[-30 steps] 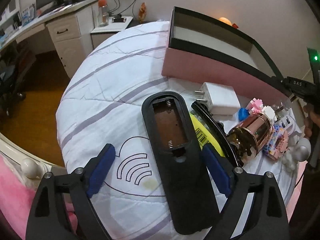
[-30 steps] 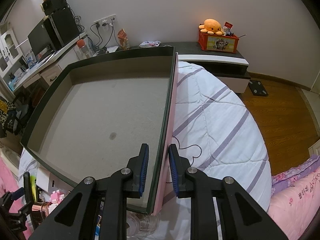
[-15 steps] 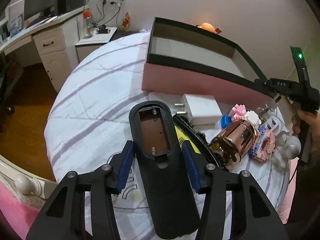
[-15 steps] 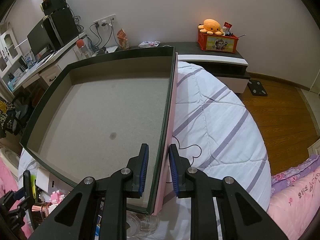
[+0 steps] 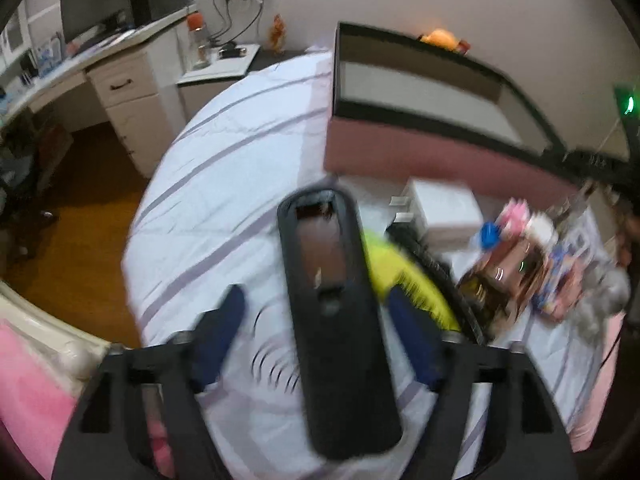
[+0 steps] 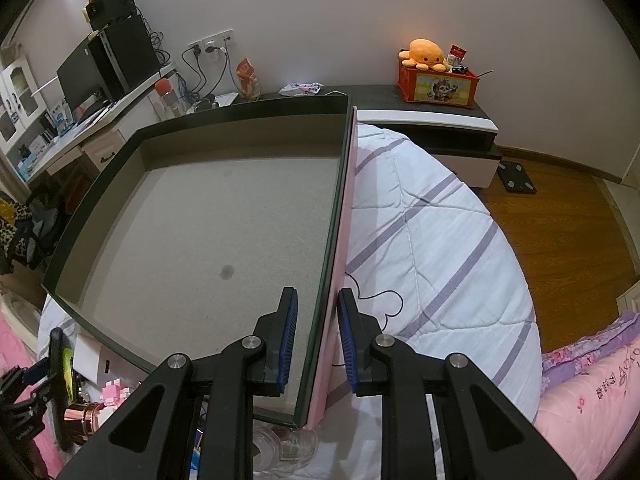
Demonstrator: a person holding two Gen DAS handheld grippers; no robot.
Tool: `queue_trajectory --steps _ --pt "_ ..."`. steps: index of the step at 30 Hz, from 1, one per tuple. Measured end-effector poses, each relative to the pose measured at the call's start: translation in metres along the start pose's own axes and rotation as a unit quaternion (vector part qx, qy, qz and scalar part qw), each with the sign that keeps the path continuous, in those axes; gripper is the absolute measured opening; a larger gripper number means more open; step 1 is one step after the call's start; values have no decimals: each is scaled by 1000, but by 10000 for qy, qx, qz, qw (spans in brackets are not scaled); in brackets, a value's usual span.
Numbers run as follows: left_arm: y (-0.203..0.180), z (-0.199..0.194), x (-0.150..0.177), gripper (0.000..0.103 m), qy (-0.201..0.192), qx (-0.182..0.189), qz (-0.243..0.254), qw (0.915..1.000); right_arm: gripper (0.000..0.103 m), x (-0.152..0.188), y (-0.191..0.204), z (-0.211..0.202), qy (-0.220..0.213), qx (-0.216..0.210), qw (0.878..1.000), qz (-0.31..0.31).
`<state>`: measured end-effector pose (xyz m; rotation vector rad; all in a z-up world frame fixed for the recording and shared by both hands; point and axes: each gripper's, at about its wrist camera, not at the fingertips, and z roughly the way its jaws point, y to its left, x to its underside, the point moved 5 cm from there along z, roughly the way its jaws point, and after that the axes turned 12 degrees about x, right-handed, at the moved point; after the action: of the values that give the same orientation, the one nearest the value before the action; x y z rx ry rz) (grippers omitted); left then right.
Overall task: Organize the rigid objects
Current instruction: 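Lift the black case with left tool, lower it into the box, open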
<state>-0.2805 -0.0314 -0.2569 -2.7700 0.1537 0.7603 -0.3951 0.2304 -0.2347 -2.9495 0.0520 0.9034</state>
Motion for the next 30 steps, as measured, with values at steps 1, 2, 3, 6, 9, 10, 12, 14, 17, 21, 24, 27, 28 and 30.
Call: queue_trajectory --steps 1,2,3,6,9,10,12,14,17,21,24,27,28,30 --pt "-5 0 4 84 23 27 192 9998 21 0 0 0 -6 -3 10000 -10" --pt "-9 4 8 85 78 29 327 9994 21 0 0 0 -4 -8 10000 -17" --pt "-8 11 12 86 180 -22 354 9992 21 0 -1 0 -8 -6 10000 -28" --pt "-7 11 14 67 -62 -106 386 9992 21 -1 0 0 -2 45 10000 -63" --pt "-2 7 8 45 -173 71 236 9995 21 0 1 0 10 84 9999 -94" --pt "0 6 7 44 -172 74 242 9995 21 0 1 0 16 83 9999 -89" --pt "1 3 5 43 -192 178 219 9994 21 0 1 0 29 84 9999 -90" --pt "0 1 4 43 -212 396 132 9989 21 0 1 0 28 90 9999 -97" --pt "-2 -7 0 43 -334 454 161 9983 21 0 1 0 29 94 9999 -107" --pt "-4 -23 -19 43 -538 722 154 9958 21 0 1 0 34 109 9999 -127" --pt "-12 -34 -42 43 -741 656 329 9945 21 0 1 0 33 123 9998 -141" --pt "-23 -42 -69 43 -911 703 493 9921 21 0 2 -1 29 122 9998 -146" --pt "-29 -42 -80 43 -956 710 581 9912 21 1 2 -1 29 120 9998 -141" --pt "-39 -38 -99 43 -965 773 710 9898 21 1 2 -1 36 124 9998 -154"
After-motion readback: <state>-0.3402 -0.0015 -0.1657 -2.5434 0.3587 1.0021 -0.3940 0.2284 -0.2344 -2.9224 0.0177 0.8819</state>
